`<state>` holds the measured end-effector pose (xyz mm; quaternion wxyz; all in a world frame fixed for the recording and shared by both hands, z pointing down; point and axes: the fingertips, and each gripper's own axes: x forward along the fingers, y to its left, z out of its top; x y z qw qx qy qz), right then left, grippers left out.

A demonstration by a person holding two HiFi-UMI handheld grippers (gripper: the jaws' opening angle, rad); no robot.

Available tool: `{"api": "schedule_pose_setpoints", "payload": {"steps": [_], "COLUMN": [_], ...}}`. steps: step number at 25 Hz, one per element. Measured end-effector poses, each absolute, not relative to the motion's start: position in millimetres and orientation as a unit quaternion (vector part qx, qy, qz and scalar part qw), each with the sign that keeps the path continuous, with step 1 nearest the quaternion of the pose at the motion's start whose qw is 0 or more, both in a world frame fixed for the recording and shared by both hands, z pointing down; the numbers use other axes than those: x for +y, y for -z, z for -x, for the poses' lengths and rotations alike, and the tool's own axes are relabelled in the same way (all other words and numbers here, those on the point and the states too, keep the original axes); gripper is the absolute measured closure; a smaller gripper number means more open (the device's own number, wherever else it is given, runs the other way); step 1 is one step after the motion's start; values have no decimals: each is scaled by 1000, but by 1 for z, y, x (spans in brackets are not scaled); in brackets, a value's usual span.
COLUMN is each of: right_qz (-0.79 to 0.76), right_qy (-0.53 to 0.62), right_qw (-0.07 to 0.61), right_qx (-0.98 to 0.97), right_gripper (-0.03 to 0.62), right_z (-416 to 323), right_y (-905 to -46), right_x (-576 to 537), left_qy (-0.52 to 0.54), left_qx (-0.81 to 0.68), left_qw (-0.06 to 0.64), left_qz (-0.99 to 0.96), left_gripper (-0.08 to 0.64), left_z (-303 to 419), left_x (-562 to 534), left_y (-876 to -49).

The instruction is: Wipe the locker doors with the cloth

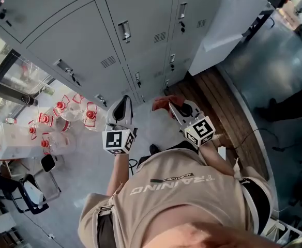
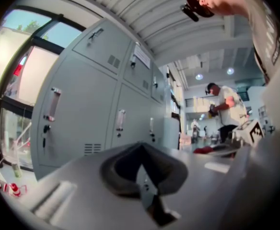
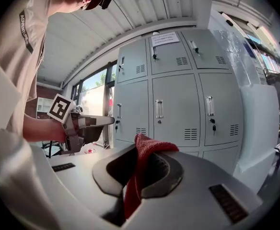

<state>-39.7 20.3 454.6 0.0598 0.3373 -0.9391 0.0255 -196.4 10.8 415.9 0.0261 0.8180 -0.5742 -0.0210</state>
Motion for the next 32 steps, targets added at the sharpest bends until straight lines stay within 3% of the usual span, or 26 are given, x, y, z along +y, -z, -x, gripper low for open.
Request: {"api": "schedule_pose_setpoints", "payload": {"steps": [15,28,32], "right_qz": [-219,-88,-61], "right_qy": [-43,19,40], "right_qw": [43,24,-12], "right_qx": [-974,-996,-997], "right_gripper": [565,565,563], "right_z": [94,113,125], "right_y": [-461,-421,-376], "right_x": [-108,-209,-216], "left_qy": [-5,-14,-17], "left_qx": [-635,-704,-713], "left_qw": [20,23,25], "left_qz": [-772,-710,-701], "left_gripper": [555,555,555], "left_z": [222,219,227], "left_x": [-109,-181,-179], "left_y": [-410,-398,-399]}}
